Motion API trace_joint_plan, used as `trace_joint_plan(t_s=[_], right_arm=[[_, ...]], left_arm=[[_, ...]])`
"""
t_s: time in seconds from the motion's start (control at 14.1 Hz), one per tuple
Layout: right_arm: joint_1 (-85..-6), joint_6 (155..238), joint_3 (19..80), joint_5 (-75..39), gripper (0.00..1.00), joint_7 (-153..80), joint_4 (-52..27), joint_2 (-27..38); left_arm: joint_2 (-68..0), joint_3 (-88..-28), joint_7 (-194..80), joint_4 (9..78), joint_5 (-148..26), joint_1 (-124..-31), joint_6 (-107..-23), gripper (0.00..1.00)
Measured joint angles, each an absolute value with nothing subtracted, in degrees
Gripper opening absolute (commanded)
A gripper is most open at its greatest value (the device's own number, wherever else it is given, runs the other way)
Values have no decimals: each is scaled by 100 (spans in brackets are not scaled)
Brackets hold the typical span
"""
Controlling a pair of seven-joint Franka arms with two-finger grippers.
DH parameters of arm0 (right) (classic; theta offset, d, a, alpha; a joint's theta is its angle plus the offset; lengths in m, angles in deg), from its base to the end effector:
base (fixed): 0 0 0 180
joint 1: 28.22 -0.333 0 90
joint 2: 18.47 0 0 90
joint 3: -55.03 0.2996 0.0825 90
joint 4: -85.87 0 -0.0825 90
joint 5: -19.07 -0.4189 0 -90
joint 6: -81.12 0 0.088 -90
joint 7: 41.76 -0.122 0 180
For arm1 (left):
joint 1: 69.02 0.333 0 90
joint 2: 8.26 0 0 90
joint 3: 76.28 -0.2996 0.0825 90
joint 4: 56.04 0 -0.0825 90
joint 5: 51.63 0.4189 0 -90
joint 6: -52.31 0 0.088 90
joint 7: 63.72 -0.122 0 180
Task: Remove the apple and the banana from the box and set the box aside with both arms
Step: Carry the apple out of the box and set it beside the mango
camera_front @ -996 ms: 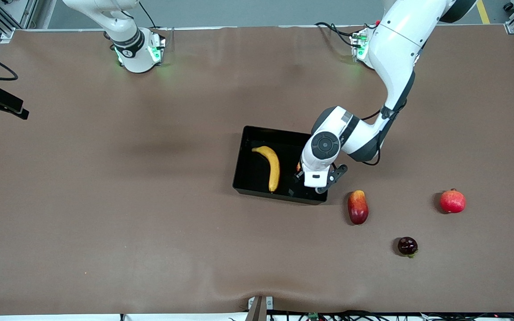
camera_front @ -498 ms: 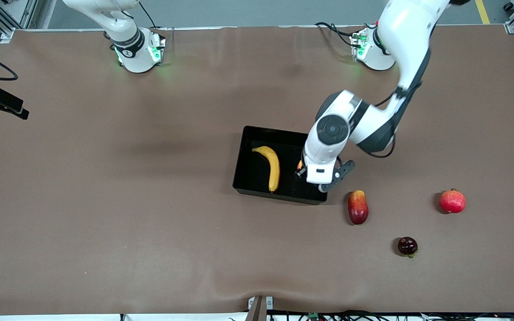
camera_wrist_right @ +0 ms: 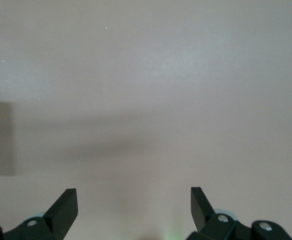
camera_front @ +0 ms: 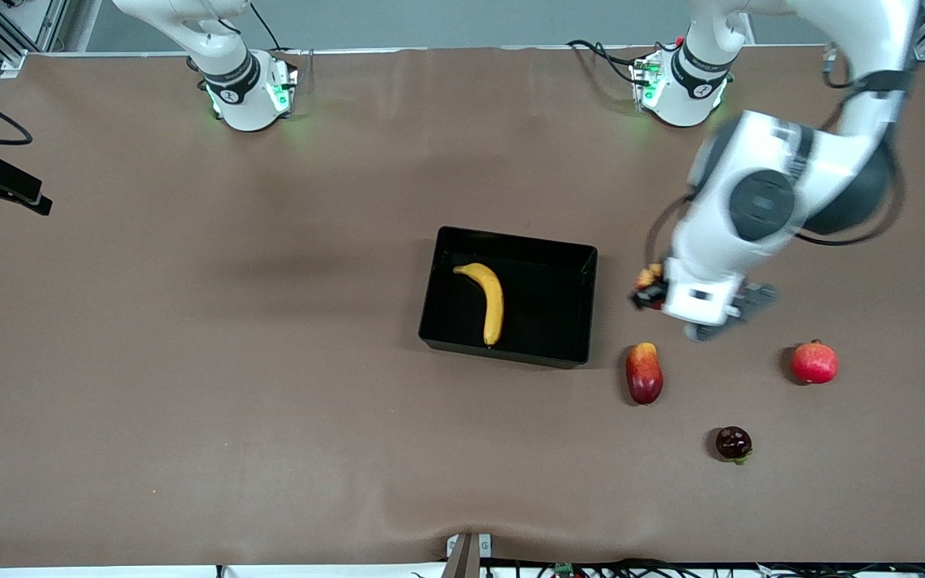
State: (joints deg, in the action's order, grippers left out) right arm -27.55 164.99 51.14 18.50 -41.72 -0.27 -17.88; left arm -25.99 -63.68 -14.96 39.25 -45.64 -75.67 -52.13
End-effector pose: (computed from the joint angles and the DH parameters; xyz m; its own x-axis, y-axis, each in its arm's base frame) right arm 0.5792 -0.0447 0.6118 0.9957 -0.0777 -0.0499 -0.0782 -0.9969 -0.0093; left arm 0.6260 -0.1979 0.3759 0.8794 0.4709 -0.0707 0.4604 -0.8787 -0.1262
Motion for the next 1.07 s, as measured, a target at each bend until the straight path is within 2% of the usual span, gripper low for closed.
trace_joint_plan(t_s=[0.36, 0.64, 1.07], right_arm=[[-2755, 16499, 5115, 1850, 100, -4173, -27, -1788], [-2755, 16499, 5115, 1850, 100, -4173, -27, -1788], [-2755, 16499, 5115, 1850, 100, -4173, -28, -1788]], left_arm=[[-2901, -6383, -2983, 4210, -4559, -6457, -5468, 0], [-3382, -6384, -3712, 4508, -4336, -5997, -6450, 0], [-4202, -6384, -4010, 4533, -3438, -5647, -7492, 0]])
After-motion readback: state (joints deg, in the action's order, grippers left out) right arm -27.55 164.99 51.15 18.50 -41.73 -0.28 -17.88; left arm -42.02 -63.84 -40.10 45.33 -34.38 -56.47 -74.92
